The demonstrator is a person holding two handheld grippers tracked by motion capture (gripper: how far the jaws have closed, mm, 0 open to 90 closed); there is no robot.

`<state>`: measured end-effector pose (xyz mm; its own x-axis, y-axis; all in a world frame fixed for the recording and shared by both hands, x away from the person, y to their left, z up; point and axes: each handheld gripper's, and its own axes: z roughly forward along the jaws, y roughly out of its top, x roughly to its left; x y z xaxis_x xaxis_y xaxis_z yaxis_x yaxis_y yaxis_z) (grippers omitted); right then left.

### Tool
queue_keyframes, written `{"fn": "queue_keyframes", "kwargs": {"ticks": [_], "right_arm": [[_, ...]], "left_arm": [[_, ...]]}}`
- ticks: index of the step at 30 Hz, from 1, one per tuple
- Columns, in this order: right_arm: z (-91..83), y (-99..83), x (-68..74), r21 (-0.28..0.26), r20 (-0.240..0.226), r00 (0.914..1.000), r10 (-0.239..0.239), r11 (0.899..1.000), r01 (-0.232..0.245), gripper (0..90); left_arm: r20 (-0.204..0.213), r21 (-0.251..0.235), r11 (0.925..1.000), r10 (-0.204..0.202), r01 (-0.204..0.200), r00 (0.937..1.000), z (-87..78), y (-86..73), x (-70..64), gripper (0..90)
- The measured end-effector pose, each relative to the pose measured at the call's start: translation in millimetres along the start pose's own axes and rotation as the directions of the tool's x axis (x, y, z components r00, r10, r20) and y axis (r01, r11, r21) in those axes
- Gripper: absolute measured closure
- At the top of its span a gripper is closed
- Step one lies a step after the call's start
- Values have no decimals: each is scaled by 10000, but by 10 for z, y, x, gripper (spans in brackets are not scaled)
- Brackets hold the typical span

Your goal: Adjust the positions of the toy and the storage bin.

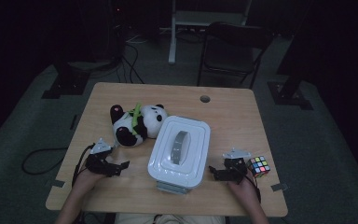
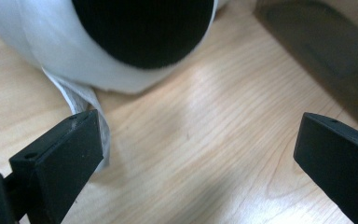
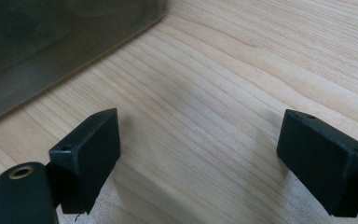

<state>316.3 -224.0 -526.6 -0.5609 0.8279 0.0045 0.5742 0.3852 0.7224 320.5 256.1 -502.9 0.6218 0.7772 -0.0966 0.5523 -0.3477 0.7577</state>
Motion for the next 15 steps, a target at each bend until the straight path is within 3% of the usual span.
{"fn": "queue_keyframes", "kwargs": {"ticks": [3,9,15], "right_arm": [[0,0,0,-3,-2,10000,-3,10000,3,129],[0,0,-1,-5,-6,10000,2,10000,-2,129],[0,0,-1,-5,-10,10000,11,10000,-11,129]], "left_arm": [[-80,97,9999,27,-26,10000,18,-31,-5,20],[-179,670,9966,498,-485,9986,103,-112,-39,20],[-222,893,9945,565,-543,9982,149,-143,-32,20]]}}
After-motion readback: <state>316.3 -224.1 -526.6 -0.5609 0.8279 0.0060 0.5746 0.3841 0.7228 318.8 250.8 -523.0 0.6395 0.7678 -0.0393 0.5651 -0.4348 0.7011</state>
